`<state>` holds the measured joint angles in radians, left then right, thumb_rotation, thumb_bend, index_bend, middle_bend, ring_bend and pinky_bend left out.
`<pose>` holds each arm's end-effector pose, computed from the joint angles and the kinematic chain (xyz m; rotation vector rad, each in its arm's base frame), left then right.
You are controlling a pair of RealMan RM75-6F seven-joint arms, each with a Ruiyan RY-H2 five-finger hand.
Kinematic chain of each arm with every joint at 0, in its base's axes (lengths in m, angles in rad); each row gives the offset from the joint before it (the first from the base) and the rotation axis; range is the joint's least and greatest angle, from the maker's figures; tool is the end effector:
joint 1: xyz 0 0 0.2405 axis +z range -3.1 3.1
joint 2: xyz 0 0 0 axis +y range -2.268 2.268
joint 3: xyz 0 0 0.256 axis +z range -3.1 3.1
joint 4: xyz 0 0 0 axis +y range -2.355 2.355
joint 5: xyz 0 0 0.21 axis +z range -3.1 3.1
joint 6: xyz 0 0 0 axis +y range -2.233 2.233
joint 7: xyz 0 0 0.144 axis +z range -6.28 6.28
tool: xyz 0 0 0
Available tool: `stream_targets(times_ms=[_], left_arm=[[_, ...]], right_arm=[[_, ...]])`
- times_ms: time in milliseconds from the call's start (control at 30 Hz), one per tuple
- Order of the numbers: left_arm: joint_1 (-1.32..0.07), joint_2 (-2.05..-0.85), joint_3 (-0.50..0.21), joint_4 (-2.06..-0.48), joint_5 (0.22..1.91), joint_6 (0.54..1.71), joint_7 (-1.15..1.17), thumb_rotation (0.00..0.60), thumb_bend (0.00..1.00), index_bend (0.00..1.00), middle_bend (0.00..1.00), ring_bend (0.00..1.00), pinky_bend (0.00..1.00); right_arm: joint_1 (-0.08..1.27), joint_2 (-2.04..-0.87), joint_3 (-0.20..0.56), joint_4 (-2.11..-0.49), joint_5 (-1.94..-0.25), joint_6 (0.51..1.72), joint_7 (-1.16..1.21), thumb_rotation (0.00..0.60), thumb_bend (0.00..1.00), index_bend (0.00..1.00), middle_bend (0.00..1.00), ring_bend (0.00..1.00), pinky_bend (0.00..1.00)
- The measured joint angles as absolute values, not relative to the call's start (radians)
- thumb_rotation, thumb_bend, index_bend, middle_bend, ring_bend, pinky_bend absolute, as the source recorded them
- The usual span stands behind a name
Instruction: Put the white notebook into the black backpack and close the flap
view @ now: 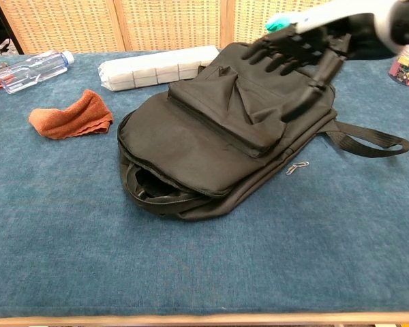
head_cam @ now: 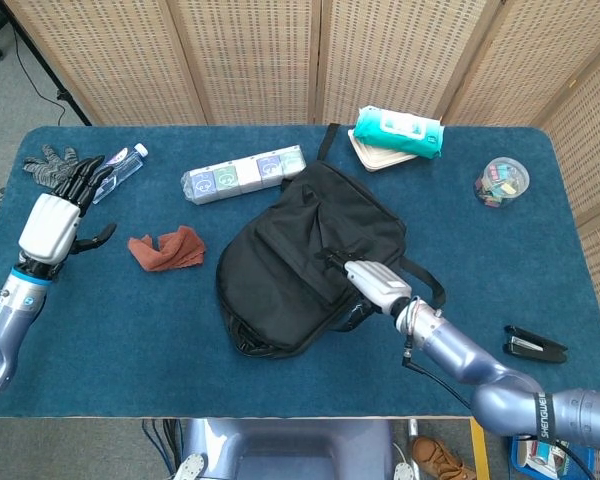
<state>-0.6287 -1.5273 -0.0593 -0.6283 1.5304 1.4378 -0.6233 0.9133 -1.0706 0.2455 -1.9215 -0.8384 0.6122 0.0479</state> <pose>-0.2754 0.3858 0.1386 -1.6090 -0.6035 -1.3238 -0.0832 -0.3354 0.0691 1.9402 -1.5438 0.9688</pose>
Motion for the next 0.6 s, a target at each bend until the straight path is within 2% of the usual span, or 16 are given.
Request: stream_targets(times_ms=[133, 233, 367, 600], left_arm=[[-0.605, -1.509, -0.059, -0.684, 1.521, 1.433, -0.595, 0.600, 0.28, 0.00, 0.00, 0.00, 0.11], [-0.577, -1.483, -0.058, -0.756, 1.507, 1.430, -0.554, 0.600, 0.29, 0.00, 0.00, 0.00, 0.10], [-0.521, -1.435, -0.060, -0.893, 1.469, 1.424, -0.474, 0.600, 0.28, 0.00, 0.00, 0.00, 0.09], [-0.418, -1.344, -0.065, -1.136, 1.392, 1.419, -0.372, 0.600, 0.29, 0.00, 0.00, 0.00, 0.03]], right_arm=[[0.844, -1.060, 0.211, -1.891, -1.011, 0.653, 0.054, 0.600, 0.00, 0.00, 0.00, 0.00, 0.00], [0.783, -1.059, 0.172, -1.834, -1.171, 0.711, 0.065, 0.600, 0.00, 0.00, 0.00, 0.00, 0.00], [0.685, -1.071, 0.101, -1.687, -1.395, 0.848, 0.088, 0.600, 0.00, 0.00, 0.00, 0.00, 0.00], [0.528, -1.118, 0.000, -1.398, -1.541, 1.064, 0.135, 0.600, 0.00, 0.00, 0.00, 0.00, 0.00]])
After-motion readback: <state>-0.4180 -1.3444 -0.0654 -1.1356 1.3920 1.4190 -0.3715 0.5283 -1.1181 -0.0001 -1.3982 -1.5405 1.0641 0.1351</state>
